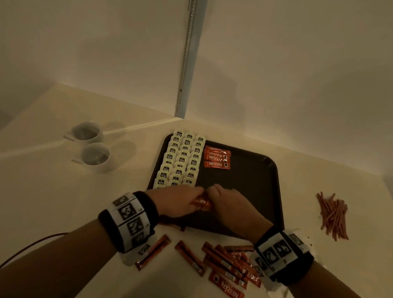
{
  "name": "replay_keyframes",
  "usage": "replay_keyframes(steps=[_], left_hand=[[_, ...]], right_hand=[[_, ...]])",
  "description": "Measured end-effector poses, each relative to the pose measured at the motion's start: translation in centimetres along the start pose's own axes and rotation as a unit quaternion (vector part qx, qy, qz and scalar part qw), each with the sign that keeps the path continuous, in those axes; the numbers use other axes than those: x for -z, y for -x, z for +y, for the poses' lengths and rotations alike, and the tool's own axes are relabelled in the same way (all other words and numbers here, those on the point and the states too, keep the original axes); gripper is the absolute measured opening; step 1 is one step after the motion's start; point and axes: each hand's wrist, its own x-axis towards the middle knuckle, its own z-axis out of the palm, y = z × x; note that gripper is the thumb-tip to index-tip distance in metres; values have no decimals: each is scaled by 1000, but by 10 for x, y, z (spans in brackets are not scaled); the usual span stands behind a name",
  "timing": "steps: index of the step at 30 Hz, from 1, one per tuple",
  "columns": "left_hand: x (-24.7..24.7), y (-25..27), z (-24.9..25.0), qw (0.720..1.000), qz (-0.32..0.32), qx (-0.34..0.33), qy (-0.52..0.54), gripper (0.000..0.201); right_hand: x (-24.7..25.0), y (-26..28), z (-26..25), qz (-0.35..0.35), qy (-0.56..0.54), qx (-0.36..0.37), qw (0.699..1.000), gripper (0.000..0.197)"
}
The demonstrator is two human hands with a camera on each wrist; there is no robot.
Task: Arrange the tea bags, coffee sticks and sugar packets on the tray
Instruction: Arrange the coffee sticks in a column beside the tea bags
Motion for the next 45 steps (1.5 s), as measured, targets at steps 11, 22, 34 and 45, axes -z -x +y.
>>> replay_keyframes(steps=[11,22,34,45], left_hand=[[55,-40,-8,895,274,-7,352,24],[47,-68,-14,783,248,57,568,30],[47,-66,-5,650,126,12,749,52],[44,-62,-6,679,125,-3,723,31]], right_hand=[[47,-51,44,78,-523,-157,834,15],[52,-94,5,145,-786,-170,576,26],[25,-99,8,233,-327,-255,880,42],[25,-94,24,298,-483,-229,791,22]])
